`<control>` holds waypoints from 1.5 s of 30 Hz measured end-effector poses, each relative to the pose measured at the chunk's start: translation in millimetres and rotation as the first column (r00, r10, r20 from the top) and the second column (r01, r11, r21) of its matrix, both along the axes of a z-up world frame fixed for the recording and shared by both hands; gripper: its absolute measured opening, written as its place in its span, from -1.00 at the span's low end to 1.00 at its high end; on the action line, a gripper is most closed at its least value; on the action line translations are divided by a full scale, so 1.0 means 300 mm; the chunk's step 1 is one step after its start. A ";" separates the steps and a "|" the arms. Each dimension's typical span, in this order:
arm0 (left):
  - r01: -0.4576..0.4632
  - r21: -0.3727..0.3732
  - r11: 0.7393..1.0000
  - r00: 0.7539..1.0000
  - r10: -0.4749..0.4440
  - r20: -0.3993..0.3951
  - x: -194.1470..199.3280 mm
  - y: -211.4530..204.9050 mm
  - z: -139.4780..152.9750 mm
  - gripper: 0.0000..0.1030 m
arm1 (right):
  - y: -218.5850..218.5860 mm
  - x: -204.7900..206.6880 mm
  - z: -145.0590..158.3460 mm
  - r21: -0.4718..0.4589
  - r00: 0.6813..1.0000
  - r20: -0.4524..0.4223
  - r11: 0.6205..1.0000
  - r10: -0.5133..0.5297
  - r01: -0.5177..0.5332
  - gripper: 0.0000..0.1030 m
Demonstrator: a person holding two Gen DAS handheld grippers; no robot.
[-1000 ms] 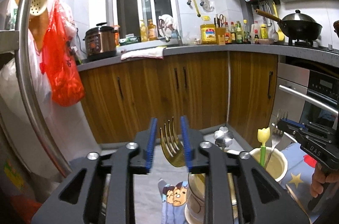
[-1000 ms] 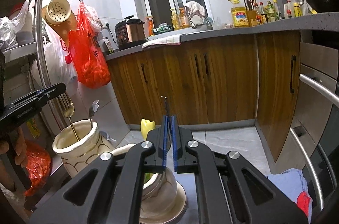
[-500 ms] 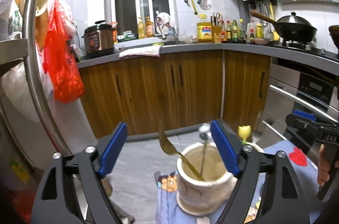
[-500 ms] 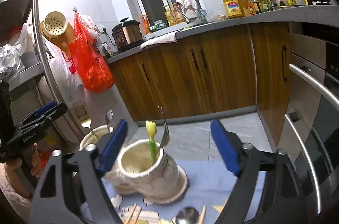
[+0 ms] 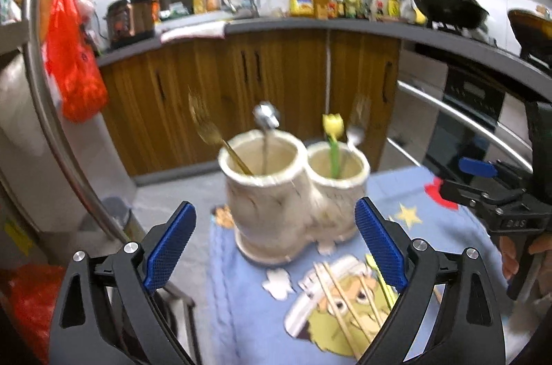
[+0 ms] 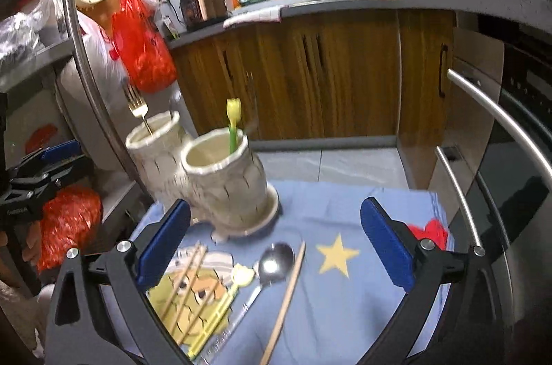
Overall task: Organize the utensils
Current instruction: 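Grasp a wooden chopstick with the left tool while the right tool grasps another chopstick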
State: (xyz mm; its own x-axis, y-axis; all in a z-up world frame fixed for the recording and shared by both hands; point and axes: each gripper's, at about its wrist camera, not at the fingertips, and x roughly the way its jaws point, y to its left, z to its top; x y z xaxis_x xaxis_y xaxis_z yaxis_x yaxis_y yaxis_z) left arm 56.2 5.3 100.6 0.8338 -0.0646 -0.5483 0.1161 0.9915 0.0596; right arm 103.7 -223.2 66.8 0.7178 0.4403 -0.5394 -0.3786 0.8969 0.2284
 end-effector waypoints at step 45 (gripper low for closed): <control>0.111 0.036 0.993 0.922 -0.089 -0.377 0.084 -0.135 -0.464 -0.24 | 0.114 0.067 -0.328 -0.256 0.963 -0.267 0.963 0.016 -0.087 -0.72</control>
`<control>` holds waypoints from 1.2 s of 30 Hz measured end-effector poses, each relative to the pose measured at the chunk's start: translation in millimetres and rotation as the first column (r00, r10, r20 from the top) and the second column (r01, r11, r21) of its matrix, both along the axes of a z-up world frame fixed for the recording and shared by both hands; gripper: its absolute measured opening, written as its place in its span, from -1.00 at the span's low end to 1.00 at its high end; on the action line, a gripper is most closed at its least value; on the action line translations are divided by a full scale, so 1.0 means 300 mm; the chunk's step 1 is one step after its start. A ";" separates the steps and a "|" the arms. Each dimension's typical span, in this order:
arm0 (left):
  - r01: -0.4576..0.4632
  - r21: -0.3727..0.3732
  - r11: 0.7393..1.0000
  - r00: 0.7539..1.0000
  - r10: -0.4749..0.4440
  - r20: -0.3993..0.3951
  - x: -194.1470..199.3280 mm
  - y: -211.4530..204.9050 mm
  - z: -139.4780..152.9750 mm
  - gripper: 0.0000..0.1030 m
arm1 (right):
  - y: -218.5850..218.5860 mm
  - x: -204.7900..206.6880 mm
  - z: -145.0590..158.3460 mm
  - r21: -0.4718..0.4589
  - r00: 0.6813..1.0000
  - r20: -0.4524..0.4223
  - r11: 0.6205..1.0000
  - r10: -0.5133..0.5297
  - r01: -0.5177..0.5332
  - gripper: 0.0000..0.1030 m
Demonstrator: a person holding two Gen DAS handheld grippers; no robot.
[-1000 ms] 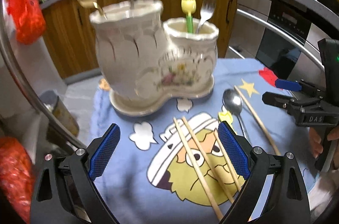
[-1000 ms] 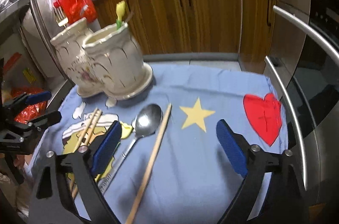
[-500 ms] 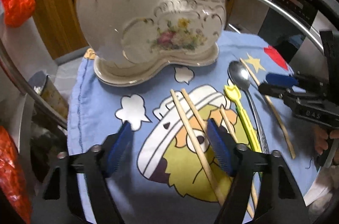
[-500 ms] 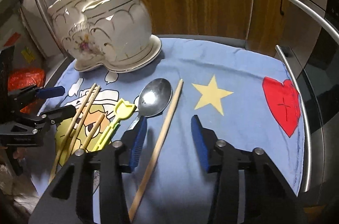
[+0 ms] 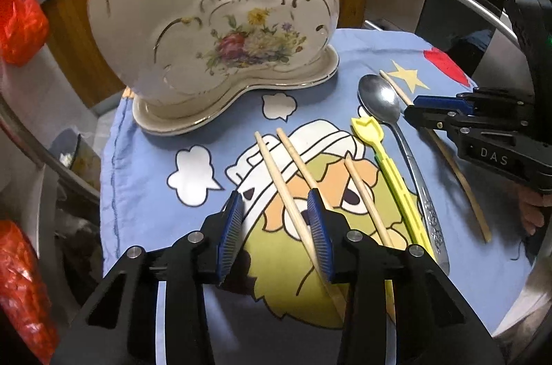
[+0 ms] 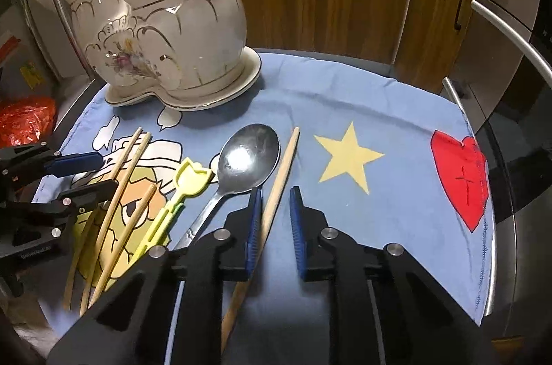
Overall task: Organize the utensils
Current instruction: 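Grasp a wooden chopstick with the left tool while the right tool grasps another chopstick, then lift both chopsticks upright and carry them above the ceramic holder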
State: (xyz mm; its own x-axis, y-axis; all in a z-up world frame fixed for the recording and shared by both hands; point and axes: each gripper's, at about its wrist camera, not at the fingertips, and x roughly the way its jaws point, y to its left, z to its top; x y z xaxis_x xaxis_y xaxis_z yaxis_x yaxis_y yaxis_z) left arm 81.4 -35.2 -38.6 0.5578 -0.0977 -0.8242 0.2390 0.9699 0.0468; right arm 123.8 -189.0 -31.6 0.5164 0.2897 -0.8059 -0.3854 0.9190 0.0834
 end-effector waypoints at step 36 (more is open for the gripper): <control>0.083 -0.172 0.982 0.942 -0.021 0.335 -0.131 0.087 0.330 -0.87 | -0.099 -0.074 0.238 0.316 0.975 0.215 0.949 -0.062 -0.010 -0.88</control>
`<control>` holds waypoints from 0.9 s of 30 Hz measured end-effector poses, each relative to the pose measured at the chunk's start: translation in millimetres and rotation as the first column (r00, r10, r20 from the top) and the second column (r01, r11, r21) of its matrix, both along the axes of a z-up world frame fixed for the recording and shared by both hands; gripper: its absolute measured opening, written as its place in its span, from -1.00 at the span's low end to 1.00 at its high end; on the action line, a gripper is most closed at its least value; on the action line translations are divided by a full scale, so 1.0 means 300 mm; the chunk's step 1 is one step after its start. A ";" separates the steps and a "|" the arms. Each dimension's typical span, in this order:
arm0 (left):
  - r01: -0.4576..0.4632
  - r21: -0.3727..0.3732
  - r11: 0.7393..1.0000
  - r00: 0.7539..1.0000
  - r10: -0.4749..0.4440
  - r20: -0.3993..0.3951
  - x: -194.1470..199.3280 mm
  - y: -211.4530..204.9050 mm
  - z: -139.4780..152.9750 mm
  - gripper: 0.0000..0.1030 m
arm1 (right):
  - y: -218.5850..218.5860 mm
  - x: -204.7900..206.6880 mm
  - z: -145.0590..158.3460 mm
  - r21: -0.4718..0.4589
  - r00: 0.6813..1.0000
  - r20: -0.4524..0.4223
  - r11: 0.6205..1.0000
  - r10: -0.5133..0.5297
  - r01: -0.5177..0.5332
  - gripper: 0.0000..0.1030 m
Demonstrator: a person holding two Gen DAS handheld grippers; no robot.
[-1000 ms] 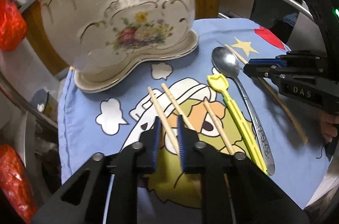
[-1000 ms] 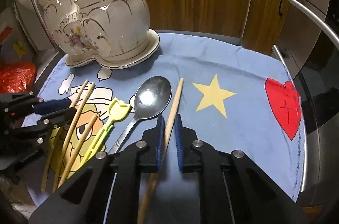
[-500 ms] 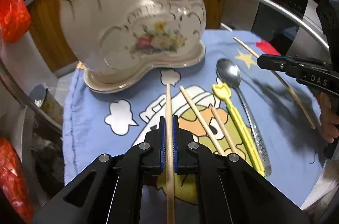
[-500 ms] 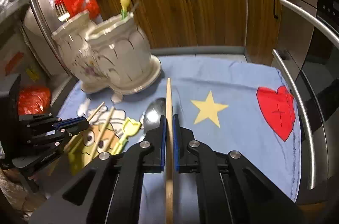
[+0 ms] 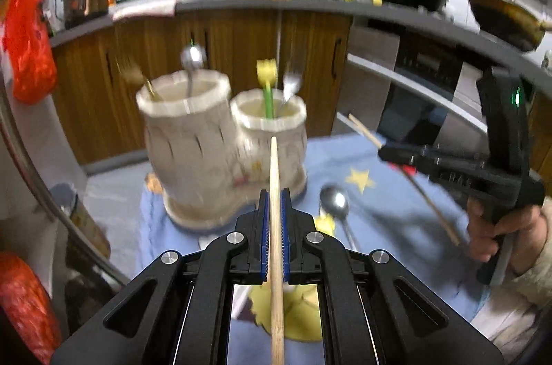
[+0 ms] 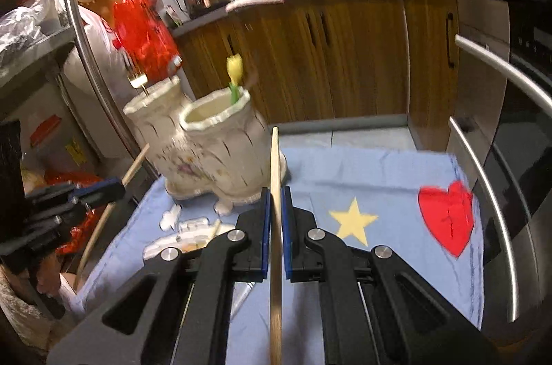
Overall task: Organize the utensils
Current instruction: 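Lift both chopsticks upright and carry them above the ceramic holder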
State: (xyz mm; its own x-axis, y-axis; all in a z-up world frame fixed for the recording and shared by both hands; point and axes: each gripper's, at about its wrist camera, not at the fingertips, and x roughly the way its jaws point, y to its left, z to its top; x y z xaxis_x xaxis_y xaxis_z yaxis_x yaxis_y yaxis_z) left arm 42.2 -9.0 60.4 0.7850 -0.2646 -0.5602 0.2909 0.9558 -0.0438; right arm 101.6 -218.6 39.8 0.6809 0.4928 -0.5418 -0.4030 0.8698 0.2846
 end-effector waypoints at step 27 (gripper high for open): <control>-0.121 -0.191 0.974 0.911 0.185 0.368 0.440 0.137 0.337 -0.87 | 0.276 0.384 0.294 0.250 0.942 0.334 0.967 -0.033 -0.055 -0.88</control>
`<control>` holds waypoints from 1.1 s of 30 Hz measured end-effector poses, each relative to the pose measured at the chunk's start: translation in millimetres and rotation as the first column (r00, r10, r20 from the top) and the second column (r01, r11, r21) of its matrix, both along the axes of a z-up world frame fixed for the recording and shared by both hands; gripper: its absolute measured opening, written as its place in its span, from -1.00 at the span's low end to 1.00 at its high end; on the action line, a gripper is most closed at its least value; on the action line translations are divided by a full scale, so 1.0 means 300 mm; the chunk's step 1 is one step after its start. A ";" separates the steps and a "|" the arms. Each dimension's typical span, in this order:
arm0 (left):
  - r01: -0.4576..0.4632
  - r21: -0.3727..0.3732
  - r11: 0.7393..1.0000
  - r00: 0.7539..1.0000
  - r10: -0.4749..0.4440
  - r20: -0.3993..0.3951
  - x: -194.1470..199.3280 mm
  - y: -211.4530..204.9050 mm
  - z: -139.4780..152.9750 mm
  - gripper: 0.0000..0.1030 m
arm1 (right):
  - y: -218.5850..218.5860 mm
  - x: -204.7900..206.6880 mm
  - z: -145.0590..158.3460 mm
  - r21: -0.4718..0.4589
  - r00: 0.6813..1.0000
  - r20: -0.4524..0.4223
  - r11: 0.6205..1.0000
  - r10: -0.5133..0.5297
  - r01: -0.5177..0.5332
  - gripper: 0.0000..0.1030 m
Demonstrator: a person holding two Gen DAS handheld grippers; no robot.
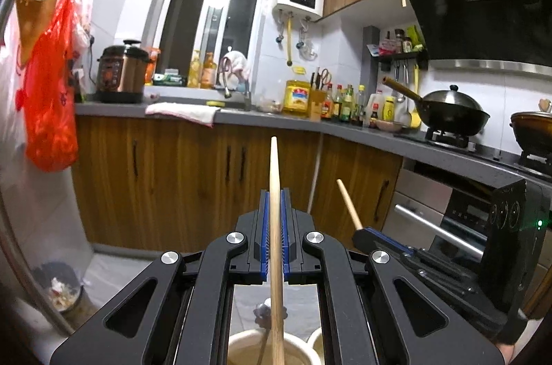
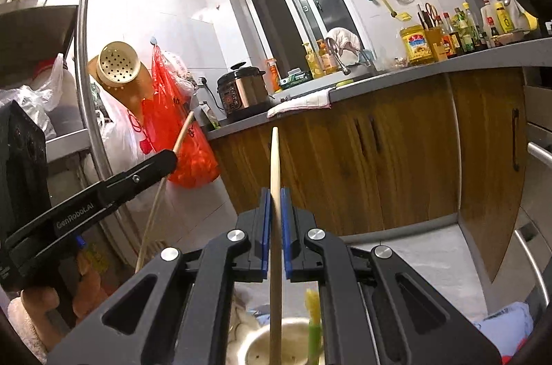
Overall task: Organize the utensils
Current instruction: 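Lift both chopsticks upright and carry them above the ceramic holder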
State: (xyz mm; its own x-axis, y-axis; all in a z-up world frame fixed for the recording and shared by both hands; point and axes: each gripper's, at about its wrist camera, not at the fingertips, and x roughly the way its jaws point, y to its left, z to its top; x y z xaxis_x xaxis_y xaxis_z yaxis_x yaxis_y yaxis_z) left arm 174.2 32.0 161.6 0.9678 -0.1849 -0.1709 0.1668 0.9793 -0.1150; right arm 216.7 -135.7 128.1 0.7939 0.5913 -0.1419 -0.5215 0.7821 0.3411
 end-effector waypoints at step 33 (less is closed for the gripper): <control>-0.009 0.083 0.997 0.999 0.013 -0.040 -0.047 0.014 -0.122 -0.87 | 0.066 -0.097 -0.121 -0.199 0.986 0.140 0.973 -0.091 0.118 -0.88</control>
State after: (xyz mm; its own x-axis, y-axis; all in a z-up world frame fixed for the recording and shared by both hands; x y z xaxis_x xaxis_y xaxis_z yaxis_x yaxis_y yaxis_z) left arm 160.0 36.1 125.0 0.9617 -0.1578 -0.2241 0.1528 0.9875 -0.0400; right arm 187.7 -115.9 91.8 0.8692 0.4731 -0.1438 -0.4624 0.8807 0.1026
